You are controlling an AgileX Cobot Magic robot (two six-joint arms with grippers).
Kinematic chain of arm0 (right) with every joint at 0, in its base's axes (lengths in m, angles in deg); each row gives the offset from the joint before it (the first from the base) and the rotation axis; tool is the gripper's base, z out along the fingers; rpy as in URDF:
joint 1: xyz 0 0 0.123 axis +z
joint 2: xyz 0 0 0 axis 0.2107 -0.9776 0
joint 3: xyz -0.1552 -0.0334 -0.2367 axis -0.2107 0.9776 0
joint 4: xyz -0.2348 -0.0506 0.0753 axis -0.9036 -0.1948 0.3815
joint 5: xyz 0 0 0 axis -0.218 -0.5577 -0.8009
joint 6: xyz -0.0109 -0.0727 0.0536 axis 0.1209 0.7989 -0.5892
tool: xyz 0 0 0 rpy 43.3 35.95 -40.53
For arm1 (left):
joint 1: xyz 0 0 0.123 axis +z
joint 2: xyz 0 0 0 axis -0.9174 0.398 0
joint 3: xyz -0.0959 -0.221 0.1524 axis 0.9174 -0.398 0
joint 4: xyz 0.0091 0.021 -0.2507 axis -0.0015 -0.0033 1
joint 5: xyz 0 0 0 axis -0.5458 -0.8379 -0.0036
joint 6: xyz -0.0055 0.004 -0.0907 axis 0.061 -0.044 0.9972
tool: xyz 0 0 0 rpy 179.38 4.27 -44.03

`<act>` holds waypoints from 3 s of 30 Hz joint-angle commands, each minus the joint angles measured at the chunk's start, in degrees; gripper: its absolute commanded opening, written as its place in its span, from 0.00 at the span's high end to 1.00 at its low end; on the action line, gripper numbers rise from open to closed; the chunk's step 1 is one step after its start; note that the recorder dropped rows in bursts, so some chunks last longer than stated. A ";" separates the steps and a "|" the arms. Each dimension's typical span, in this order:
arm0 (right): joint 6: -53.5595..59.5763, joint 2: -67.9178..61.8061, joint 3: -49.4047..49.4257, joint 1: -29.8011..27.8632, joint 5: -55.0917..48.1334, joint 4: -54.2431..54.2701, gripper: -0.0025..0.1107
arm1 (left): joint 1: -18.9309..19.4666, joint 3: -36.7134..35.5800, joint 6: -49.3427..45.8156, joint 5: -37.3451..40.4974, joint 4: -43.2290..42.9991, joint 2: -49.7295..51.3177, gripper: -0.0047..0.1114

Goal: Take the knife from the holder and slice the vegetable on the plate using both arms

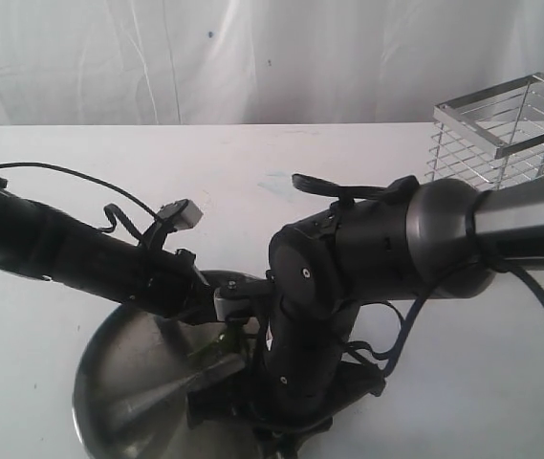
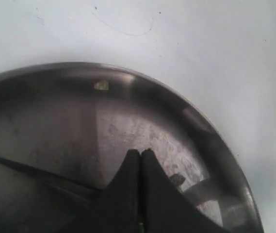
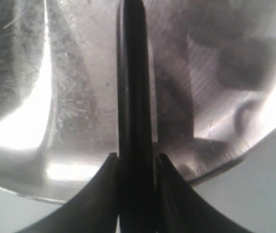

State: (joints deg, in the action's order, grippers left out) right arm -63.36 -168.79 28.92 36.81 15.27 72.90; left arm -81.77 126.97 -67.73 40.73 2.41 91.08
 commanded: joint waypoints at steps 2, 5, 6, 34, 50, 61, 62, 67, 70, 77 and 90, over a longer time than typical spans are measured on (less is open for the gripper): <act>1.06 1.09 0.50 -0.76 -5.57 -1.89 0.98 | -0.57 -2.97 5.62 -2.07 -20.79 -1.31 0.96; 1.06 1.38 1.86 -0.76 -5.45 -2.04 0.98 | -0.57 -2.97 13.72 -1.94 -29.73 -2.20 0.96; 1.23 1.38 2.71 -0.76 -5.45 -2.06 0.98 | -0.57 -2.97 16.50 -1.83 -32.37 -2.30 0.96; 7.26 1.38 4.64 -0.76 -3.37 -1.95 0.98 | -0.57 -5.35 10.75 -6.90 -19.24 -16.58 0.96; 16.72 1.38 4.37 -0.76 -10.64 5.83 0.98 | 6.14 -1.96 21.41 -10.09 -16.70 -22.85 0.96; 18.22 1.38 4.37 -0.76 -11.10 8.08 0.98 | 6.39 -7.72 -5.70 4.74 1.92 -16.90 0.96; 18.22 1.38 4.37 -0.76 -11.10 8.08 0.98 | 6.39 -8.31 -6.58 5.02 3.52 -16.24 0.96; 18.25 1.38 4.37 -0.76 -10.81 8.20 0.98 | 6.39 -9.41 -14.16 12.56 11.92 -13.50 0.96; 18.35 1.38 4.37 -0.76 -10.71 8.20 0.98 | 5.49 -9.41 -16.26 16.30 14.54 -11.70 0.96; 19.31 1.38 4.37 -0.76 -10.67 8.20 0.98 | -0.73 -10.26 -19.26 10.24 16.81 -8.32 0.96; 20.09 1.38 4.37 -0.76 -8.44 8.20 0.98 | -0.84 -9.76 -23.58 5.76 17.17 -4.24 0.96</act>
State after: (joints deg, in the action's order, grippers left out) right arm -44.15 -167.15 32.79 36.40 5.80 81.65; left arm -82.28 117.17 -90.67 45.95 18.34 85.98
